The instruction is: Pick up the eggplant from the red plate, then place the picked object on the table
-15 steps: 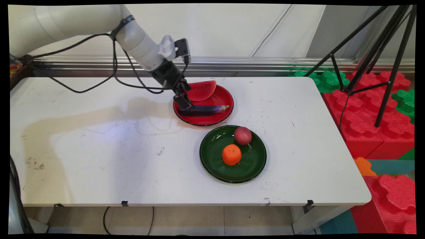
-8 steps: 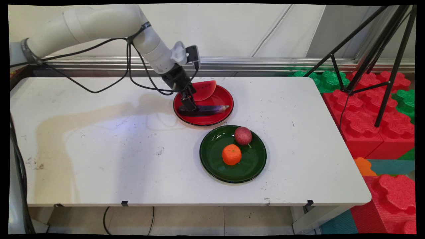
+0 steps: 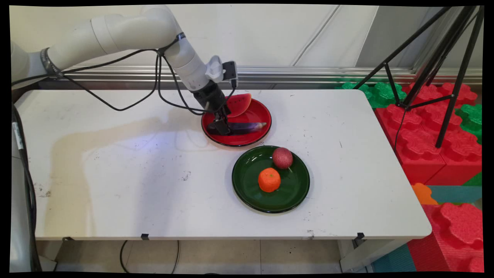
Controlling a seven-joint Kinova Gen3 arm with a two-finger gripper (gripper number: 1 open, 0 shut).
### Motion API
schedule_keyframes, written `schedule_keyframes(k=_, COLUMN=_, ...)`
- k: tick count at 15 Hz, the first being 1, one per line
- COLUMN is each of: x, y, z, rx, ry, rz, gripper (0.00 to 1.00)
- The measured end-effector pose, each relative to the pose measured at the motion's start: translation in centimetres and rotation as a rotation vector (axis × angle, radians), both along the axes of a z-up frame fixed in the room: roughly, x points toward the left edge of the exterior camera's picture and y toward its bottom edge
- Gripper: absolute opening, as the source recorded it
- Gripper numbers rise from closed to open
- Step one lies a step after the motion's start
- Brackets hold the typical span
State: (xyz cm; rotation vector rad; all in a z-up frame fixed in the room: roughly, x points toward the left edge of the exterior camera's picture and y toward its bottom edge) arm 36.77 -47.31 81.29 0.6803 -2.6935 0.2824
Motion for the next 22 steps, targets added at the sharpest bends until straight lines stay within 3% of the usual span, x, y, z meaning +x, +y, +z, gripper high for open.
schedule_keyframes(k=11, x=-0.7, y=-0.7, z=-1.3, rx=0.025, ry=-0.009, rz=-0.025, gripper=1.0)
schedule_keyframes(k=12, x=-0.8, y=-0.7, z=-1.3, rx=0.024, ry=-0.009, rz=-0.026, gripper=0.0)
schedule_keyframes(k=22, x=-0.7, y=-1.1, z=-1.2, rx=0.022, ry=-0.007, rz=-0.04, gripper=0.0)
